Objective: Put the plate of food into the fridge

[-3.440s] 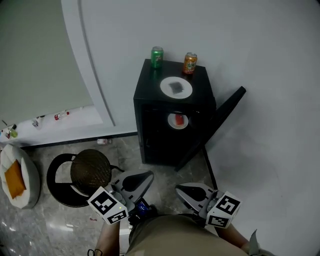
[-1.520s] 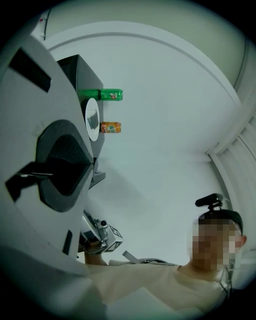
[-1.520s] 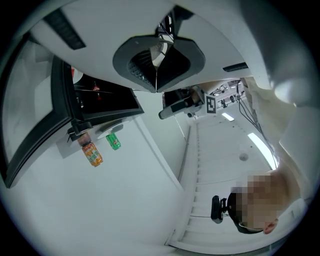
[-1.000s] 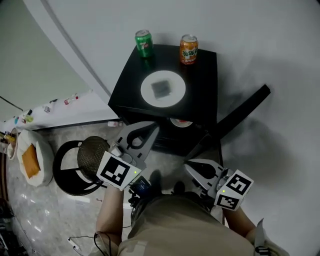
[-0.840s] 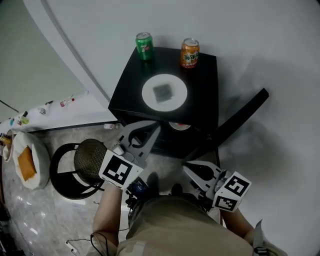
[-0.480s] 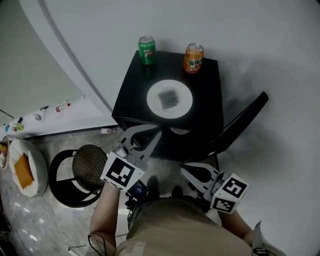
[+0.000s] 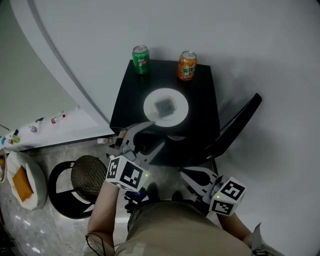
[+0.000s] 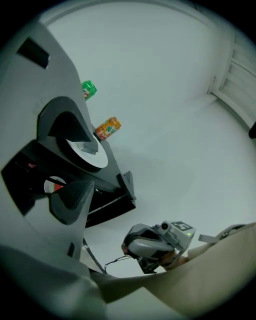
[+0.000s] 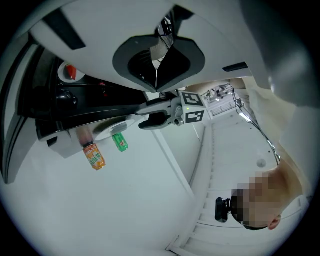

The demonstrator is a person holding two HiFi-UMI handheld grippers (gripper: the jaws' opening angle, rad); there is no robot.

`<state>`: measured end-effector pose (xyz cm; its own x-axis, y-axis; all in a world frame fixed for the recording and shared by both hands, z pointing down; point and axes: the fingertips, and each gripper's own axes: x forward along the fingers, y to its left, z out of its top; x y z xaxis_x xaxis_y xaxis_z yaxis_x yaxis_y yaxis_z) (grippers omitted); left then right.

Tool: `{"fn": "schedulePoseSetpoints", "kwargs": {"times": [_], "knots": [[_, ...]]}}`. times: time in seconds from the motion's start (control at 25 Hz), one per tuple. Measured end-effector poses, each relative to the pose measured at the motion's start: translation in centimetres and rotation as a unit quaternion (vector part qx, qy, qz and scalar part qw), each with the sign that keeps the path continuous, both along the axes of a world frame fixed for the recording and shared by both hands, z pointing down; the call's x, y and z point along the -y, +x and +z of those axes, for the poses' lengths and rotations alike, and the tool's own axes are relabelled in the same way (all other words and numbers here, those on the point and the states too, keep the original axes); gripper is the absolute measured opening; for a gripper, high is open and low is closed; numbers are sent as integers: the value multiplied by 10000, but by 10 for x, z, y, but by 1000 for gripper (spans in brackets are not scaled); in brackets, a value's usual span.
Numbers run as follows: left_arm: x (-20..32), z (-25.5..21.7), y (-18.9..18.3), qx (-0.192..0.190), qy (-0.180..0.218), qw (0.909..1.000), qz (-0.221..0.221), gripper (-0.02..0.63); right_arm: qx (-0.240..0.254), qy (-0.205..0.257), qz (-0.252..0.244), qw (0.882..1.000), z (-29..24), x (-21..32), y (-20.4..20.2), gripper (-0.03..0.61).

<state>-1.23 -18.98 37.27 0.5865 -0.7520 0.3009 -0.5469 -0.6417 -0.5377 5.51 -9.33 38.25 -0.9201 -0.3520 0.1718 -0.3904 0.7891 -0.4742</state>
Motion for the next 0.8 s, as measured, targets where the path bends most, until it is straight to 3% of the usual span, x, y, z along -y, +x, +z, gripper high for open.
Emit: {"fn": "schedulePoseSetpoints", "kwargs": {"times": [0.28,0.64,0.8], "knots": [[20,19,8,1029,64,9944,228,241,-53,24,199,9998,1,2,9,20],[24,37,18,1710,-189,9827,688,245,-119,4,306,9995,8,9,17,20],[26,37,19,1737,-163,9824,659,245,-103,24,289,9995,7,12,16,20]]}}
